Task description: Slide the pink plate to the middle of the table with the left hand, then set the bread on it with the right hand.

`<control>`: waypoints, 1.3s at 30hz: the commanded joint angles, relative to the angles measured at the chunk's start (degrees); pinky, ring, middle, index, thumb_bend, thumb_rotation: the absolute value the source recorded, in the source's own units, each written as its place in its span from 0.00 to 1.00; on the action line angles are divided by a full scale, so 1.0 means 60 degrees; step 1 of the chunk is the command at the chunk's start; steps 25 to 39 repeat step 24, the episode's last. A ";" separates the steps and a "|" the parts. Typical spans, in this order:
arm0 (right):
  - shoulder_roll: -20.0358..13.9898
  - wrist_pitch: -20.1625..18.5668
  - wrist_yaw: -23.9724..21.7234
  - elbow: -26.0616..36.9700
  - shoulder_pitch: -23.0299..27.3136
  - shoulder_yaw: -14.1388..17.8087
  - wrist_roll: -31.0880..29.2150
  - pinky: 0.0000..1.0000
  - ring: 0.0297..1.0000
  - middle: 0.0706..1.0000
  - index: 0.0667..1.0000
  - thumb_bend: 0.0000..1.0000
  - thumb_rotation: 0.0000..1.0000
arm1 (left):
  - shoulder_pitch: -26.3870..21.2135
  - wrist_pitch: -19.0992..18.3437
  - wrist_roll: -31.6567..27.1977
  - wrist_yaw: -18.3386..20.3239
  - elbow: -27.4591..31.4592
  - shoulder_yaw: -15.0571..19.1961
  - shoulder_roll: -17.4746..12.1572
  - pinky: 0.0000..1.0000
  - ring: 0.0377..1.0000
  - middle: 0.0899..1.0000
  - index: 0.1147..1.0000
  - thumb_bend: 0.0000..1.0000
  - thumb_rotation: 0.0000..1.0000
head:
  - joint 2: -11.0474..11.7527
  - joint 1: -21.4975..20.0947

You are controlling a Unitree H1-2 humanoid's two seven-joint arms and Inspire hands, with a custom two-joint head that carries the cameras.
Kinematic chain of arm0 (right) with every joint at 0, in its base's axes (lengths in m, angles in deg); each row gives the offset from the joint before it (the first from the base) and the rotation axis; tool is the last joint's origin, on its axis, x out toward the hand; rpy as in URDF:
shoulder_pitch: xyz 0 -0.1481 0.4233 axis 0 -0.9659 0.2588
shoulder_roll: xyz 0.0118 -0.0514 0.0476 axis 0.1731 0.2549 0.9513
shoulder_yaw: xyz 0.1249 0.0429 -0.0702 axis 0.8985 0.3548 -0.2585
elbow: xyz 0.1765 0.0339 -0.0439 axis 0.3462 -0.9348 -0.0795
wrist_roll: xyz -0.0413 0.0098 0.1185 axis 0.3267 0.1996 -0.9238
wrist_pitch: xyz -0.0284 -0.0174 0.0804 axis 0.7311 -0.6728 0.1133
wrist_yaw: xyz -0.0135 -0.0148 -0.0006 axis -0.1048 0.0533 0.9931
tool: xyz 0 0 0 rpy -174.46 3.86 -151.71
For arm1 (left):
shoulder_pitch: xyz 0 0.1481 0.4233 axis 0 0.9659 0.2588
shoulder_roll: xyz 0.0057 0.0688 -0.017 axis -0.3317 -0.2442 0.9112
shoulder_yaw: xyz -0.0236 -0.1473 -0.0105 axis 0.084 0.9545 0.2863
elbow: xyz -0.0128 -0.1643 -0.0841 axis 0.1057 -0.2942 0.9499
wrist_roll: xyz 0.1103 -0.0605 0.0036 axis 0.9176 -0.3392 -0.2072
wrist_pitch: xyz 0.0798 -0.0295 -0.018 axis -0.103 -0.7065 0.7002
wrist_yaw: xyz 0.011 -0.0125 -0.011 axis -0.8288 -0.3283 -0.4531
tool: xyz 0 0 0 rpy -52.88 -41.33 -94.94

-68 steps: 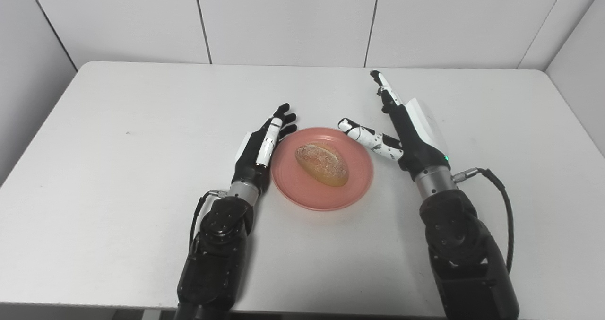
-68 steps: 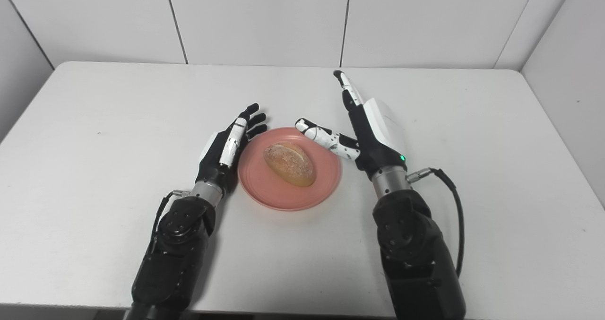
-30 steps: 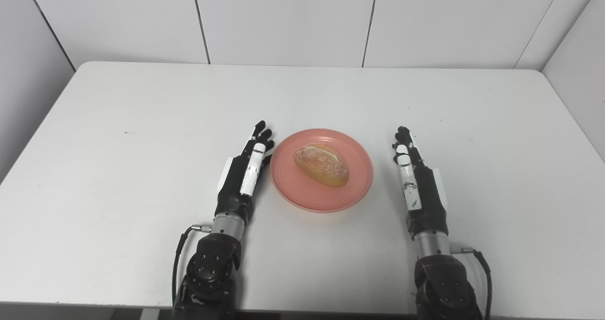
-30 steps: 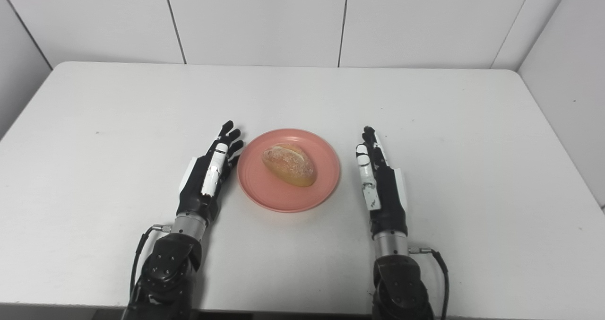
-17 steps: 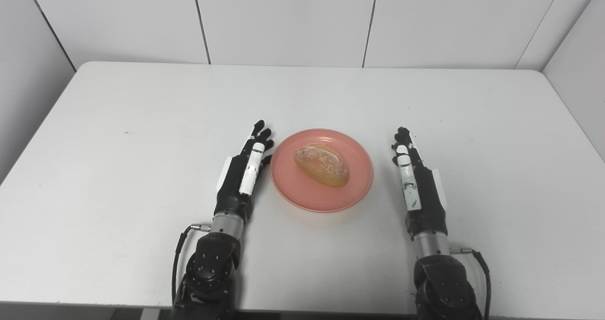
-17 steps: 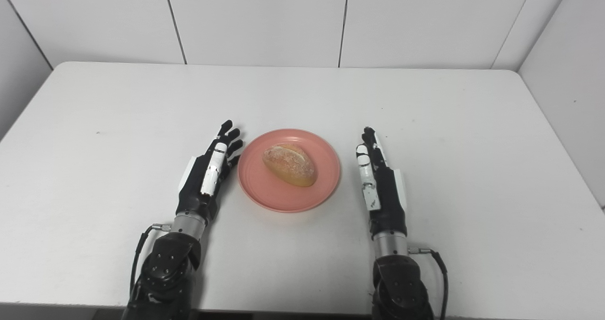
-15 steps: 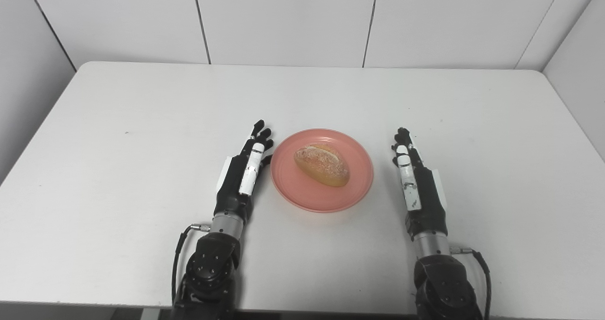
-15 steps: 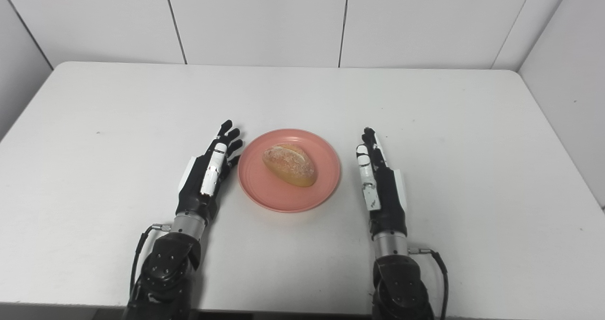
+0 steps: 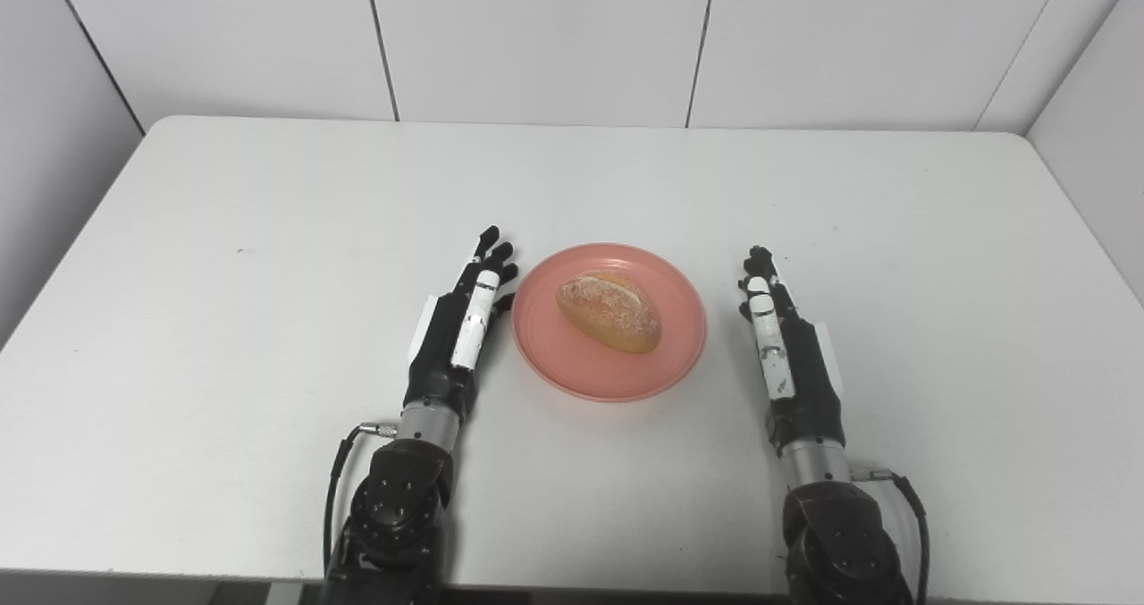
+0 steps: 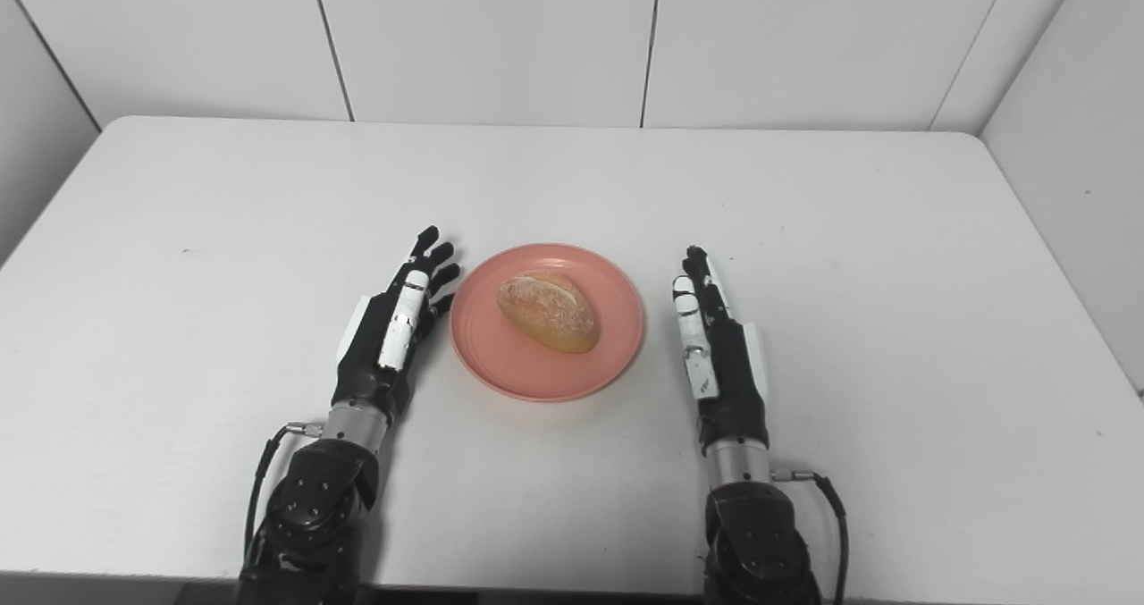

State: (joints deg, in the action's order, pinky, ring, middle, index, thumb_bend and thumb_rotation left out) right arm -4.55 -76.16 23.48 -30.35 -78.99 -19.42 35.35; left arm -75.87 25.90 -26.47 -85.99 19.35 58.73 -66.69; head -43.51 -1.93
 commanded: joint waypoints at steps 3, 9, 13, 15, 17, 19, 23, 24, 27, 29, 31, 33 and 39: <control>0.0005 0.0193 -0.0101 0.0233 0.0299 -0.0019 -0.0054 0.96 0.96 0.95 0.95 0.19 1.00 | -0.0298 0.0135 0.0144 -0.0043 0.0086 -0.0047 0.0031 0.88 0.92 0.94 0.94 0.35 1.00 | 0.0036 0.0009; -0.0028 0.0238 -0.0082 0.0243 0.0280 -0.0041 0.0015 0.96 0.96 0.95 0.94 0.18 1.00 | -0.0280 0.0146 0.0150 -0.0063 0.0066 -0.0048 0.0052 0.89 0.92 0.94 0.94 0.36 1.00 | 0.0107 -0.0003; -0.0004 0.0222 -0.0118 0.0249 0.0252 -0.0026 -0.0093 0.97 0.96 0.96 0.95 0.18 1.00 | -0.0267 0.0039 0.0153 -0.0063 0.0114 -0.0051 0.0063 0.90 0.92 0.94 0.94 0.35 1.00 | 0.0133 -0.0018; -0.0005 0.0266 -0.0155 0.0224 0.0247 -0.0019 -0.0180 0.98 0.97 0.96 0.95 0.18 1.00 | -0.0259 -0.0022 0.0165 -0.0066 0.0139 -0.0055 0.0064 0.90 0.92 0.94 0.94 0.35 1.00 | 0.0159 -0.0017; -0.0021 0.0227 -0.0164 0.0222 0.0248 -0.0028 -0.0155 0.98 0.97 0.96 0.95 0.18 1.00 | -0.0243 0.0013 0.0179 -0.0066 0.0147 -0.0063 0.0054 0.90 0.92 0.94 0.94 0.35 1.00 | 0.0173 -0.0021; -0.0014 0.0196 -0.0166 0.0221 0.0248 -0.0014 -0.0145 0.97 0.97 0.96 0.95 0.19 1.00 | -0.0234 0.0026 0.0174 -0.0070 0.0155 -0.0062 0.0058 0.89 0.92 0.94 0.94 0.35 1.00 | 0.0181 -0.0024; -0.0071 0.0348 -0.0163 0.0151 0.0247 -0.0040 -0.0025 0.96 0.96 0.95 0.95 0.19 1.00 | -0.0237 0.0042 0.0155 -0.0061 0.0118 -0.0062 0.0061 0.90 0.92 0.94 0.95 0.35 1.00 | 0.0204 -0.0026; -0.0064 0.0339 -0.0160 0.0156 0.0246 -0.0036 -0.0031 0.96 0.96 0.95 0.95 0.19 1.00 | -0.0240 0.0050 0.0162 -0.0069 0.0105 -0.0063 0.0063 0.90 0.92 0.94 0.95 0.35 1.00 | 0.0214 -0.0027; -0.0064 0.0339 -0.0160 0.0156 0.0246 -0.0036 -0.0031 0.96 0.96 0.95 0.95 0.19 1.00 | -0.0240 0.0050 0.0162 -0.0069 0.0105 -0.0063 0.0063 0.90 0.92 0.94 0.95 0.35 1.00 | 0.0214 -0.0027; -0.0064 0.0339 -0.0160 0.0156 0.0246 -0.0036 -0.0031 0.96 0.96 0.95 0.95 0.19 1.00 | -0.0240 0.0050 0.0162 -0.0069 0.0105 -0.0063 0.0063 0.90 0.92 0.94 0.95 0.35 1.00 | 0.0214 -0.0027; -0.0064 0.0339 -0.0160 0.0156 0.0246 -0.0036 -0.0031 0.96 0.96 0.95 0.95 0.19 1.00 | -0.0240 0.0050 0.0162 -0.0069 0.0105 -0.0063 0.0063 0.90 0.92 0.94 0.95 0.35 1.00 | 0.0214 -0.0027; -0.0064 0.0339 -0.0160 0.0156 0.0246 -0.0036 -0.0031 0.96 0.96 0.95 0.95 0.19 1.00 | -0.0240 0.0050 0.0162 -0.0069 0.0105 -0.0063 0.0063 0.90 0.92 0.94 0.95 0.35 1.00 | 0.0214 -0.0027; -0.0064 0.0339 -0.0160 0.0156 0.0246 -0.0036 -0.0031 0.96 0.96 0.95 0.95 0.19 1.00 | -0.0240 0.0050 0.0162 -0.0069 0.0105 -0.0063 0.0063 0.90 0.92 0.94 0.95 0.35 1.00 | 0.0214 -0.0027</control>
